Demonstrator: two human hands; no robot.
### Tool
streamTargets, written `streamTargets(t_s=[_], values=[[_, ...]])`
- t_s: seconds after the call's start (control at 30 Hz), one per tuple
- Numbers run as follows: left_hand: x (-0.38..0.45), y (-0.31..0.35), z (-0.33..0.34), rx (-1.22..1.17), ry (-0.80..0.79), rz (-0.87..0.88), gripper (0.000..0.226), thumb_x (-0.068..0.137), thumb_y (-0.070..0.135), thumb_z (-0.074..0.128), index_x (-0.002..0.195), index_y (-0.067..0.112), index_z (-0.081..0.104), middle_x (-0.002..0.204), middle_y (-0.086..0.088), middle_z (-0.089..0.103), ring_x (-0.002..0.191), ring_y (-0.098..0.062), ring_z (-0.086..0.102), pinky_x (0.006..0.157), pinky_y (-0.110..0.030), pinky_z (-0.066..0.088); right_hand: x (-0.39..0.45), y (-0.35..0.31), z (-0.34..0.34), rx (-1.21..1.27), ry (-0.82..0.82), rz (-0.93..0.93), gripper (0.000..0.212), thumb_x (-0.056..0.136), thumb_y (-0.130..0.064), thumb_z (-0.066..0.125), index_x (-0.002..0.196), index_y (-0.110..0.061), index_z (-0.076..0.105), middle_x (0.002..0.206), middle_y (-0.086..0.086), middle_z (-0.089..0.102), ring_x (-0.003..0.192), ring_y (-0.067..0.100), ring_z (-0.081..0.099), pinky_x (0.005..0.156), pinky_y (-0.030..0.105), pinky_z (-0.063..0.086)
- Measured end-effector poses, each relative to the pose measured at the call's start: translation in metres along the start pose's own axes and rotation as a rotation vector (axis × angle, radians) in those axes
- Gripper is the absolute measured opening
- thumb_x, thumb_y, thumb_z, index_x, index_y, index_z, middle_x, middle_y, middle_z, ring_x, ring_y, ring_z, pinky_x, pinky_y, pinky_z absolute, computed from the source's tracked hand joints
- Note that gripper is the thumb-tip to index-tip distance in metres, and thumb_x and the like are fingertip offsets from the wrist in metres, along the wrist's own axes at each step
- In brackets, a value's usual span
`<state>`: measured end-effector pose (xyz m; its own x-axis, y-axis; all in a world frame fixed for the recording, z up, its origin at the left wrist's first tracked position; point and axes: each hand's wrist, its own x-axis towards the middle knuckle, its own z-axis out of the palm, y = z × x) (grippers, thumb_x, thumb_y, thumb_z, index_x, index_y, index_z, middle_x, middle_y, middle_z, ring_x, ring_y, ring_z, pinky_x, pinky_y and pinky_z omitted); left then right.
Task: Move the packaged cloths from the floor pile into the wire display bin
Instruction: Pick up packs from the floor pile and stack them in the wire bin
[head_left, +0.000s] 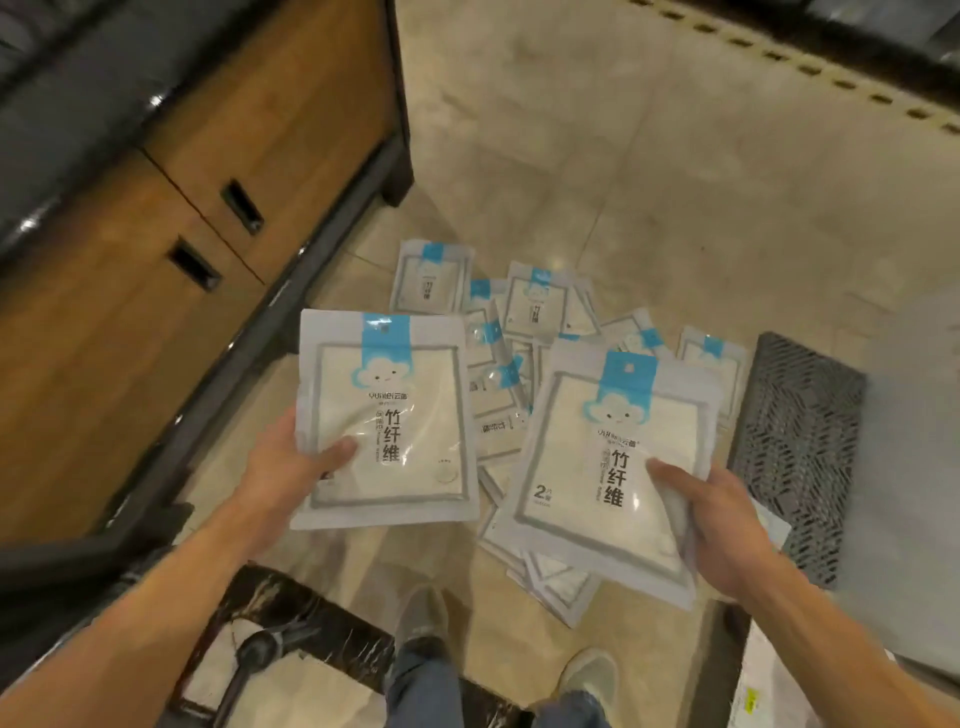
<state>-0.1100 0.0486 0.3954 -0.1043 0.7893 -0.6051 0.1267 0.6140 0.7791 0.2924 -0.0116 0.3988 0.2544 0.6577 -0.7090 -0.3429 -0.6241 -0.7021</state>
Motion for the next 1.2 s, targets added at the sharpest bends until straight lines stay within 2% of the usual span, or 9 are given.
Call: streamTargets(t_s=[0.13, 0.27, 0.53, 0.63, 0.73, 0.83, 0.93, 1.07, 1.2], values=[[-0.067, 0.099, -0.058, -0.066, 0.054, 0.116, 0.047, 0.082, 0.003, 0.080, 0.116, 0.031, 0.065, 0.107, 0.010, 0.078, 0.100, -0.018, 0.074, 0.086, -0.043, 0.058, -0.084, -0.103, 0.058, -0.062, -0.129, -0.088, 0.061, 0.072, -0.012, 0.079, 0.130, 0.000, 0.063, 0.120, 0.022, 0.073, 0.108, 0.041, 0.072, 0.083, 0.049, 0.063], [-0.143, 0.162, -0.119, -0.147, 0.124, 0.169, 0.044, 0.081, 0.000, 0.080, 0.113, 0.027, 0.067, 0.108, 0.001, 0.078, 0.103, -0.027, 0.074, 0.094, -0.052, 0.057, -0.167, -0.177, 0.116, -0.109, -0.247, -0.164, 0.026, 0.093, 0.005, 0.063, 0.119, 0.007, 0.065, 0.089, 0.016, 0.079, 0.068, 0.022, 0.077, 0.051, 0.024, 0.057], [-0.307, 0.209, -0.202, -0.191, 0.265, 0.257, 0.050, 0.072, 0.017, 0.088, 0.117, 0.025, 0.067, 0.108, -0.001, 0.078, 0.103, -0.030, 0.073, 0.096, -0.055, 0.054, -0.271, -0.249, 0.195, -0.215, -0.530, -0.176, 0.032, 0.089, 0.003, 0.067, 0.121, 0.007, 0.066, 0.109, 0.026, 0.075, 0.091, 0.038, 0.077, 0.068, 0.039, 0.065], [-0.363, 0.203, -0.215, -0.205, 0.351, 0.287, 0.090, 0.037, 0.053, 0.099, 0.117, 0.026, 0.069, 0.111, -0.003, 0.078, 0.103, -0.030, 0.074, 0.093, -0.052, 0.055, -0.300, -0.256, 0.216, -0.253, -0.679, -0.162, 0.034, 0.089, 0.002, 0.068, 0.123, 0.003, 0.066, 0.111, 0.025, 0.075, 0.094, 0.039, 0.076, 0.071, 0.044, 0.065], [-0.417, 0.182, -0.217, -0.275, 0.472, 0.319, 0.083, 0.041, 0.043, 0.100, 0.117, 0.025, 0.069, 0.113, -0.005, 0.077, 0.104, -0.032, 0.073, 0.098, -0.056, 0.053, -0.322, -0.254, 0.232, -0.291, -0.820, -0.151, 0.030, 0.091, 0.007, 0.064, 0.121, 0.002, 0.066, 0.108, 0.022, 0.076, 0.088, 0.035, 0.078, 0.065, 0.039, 0.064], [-0.470, 0.158, -0.208, -0.383, 0.591, 0.318, 0.096, 0.038, 0.043, 0.102, 0.122, 0.017, 0.065, 0.115, -0.010, 0.076, 0.106, -0.033, 0.073, 0.097, -0.055, 0.054, -0.342, -0.245, 0.248, -0.365, -0.926, -0.160, 0.033, 0.091, 0.009, 0.064, 0.123, 0.001, 0.065, 0.110, 0.021, 0.076, 0.093, 0.036, 0.077, 0.072, 0.044, 0.065], [-0.531, 0.128, -0.196, -0.442, 0.730, 0.301, 0.076, 0.050, 0.031, 0.100, 0.118, 0.018, 0.066, 0.115, -0.008, 0.076, 0.104, -0.029, 0.074, 0.091, -0.045, 0.056, -0.365, -0.228, 0.264, -0.444, -1.025, -0.149, 0.036, 0.090, 0.007, 0.068, 0.124, 0.000, 0.063, 0.110, 0.021, 0.076, 0.093, 0.036, 0.077, 0.071, 0.042, 0.065], [-0.602, 0.076, -0.184, -0.496, 0.912, 0.295, 0.102, 0.030, 0.050, 0.102, 0.120, 0.018, 0.065, 0.110, -0.004, 0.078, 0.099, -0.025, 0.076, 0.080, -0.037, 0.061, -0.407, -0.192, 0.281, -0.559, -1.171, -0.096, 0.033, 0.091, 0.004, 0.068, 0.123, -0.001, 0.064, 0.108, 0.021, 0.077, 0.091, 0.037, 0.077, 0.066, 0.039, 0.064], [-0.663, 0.027, -0.178, -0.587, 0.982, 0.291, 0.065, 0.063, 0.024, 0.096, 0.120, 0.016, 0.066, 0.110, -0.006, 0.078, 0.102, -0.029, 0.075, 0.071, -0.029, 0.063, -0.451, -0.147, 0.299, -0.654, -1.276, -0.072, 0.032, 0.091, 0.002, 0.069, 0.123, -0.005, 0.064, 0.108, 0.019, 0.077, 0.094, 0.037, 0.077, 0.071, 0.044, 0.065]])
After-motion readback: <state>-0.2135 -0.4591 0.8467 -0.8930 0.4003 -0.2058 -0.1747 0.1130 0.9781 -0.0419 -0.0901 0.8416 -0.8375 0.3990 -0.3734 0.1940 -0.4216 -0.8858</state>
